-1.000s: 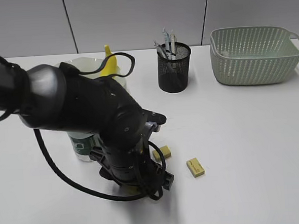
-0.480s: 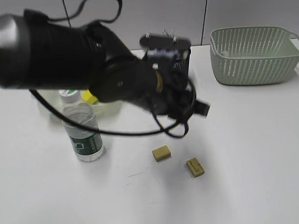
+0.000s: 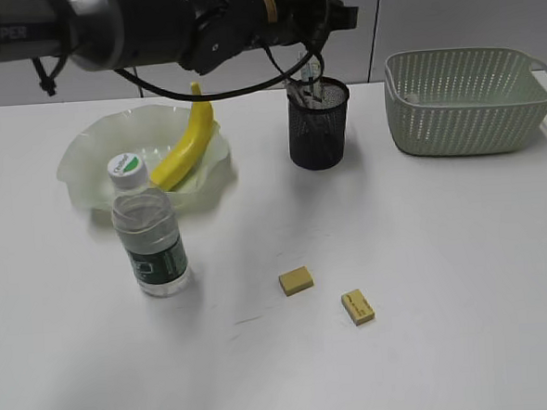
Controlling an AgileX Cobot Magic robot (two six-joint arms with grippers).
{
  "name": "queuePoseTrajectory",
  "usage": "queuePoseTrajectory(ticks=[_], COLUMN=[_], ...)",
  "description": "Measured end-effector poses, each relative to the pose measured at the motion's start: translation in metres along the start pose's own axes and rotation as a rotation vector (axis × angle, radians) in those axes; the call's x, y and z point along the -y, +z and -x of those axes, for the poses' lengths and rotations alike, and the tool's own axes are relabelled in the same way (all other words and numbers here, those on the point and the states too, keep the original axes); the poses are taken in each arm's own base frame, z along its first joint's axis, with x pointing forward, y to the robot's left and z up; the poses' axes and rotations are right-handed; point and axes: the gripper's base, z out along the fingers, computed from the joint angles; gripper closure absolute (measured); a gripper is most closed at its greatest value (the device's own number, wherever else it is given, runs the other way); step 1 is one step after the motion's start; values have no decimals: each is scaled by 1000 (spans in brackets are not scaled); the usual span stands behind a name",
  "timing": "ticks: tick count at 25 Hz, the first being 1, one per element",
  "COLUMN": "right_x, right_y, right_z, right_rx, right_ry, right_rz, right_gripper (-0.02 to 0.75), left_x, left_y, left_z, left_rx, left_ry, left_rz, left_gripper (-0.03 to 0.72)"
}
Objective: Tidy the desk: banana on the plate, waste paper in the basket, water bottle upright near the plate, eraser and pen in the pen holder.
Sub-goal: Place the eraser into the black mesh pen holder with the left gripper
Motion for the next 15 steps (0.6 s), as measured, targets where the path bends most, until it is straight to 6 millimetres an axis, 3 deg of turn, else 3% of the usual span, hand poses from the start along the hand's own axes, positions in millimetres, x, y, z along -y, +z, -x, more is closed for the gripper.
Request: queuePoseTrajectory(ticks=[2,6,11,15], right_x=[0,0,0,0], right_y=[0,0,0,0], right_z=[0,0,0,0], right_rx=[0,0,0,1], right_ry=[0,0,0,0], right_rz=[0,0,0,0], right_gripper=[355,355,355,355], left_x=[-11,-15,-17,-18], left_y=[12,24,26,26], left_z=[-1,-7,-13,-13], left_rx=[-4,-6,-46,-59], left_ry=[-5,-3,-9,-9], left_rz=[30,40,63,72], left_gripper=[407,398,263,237])
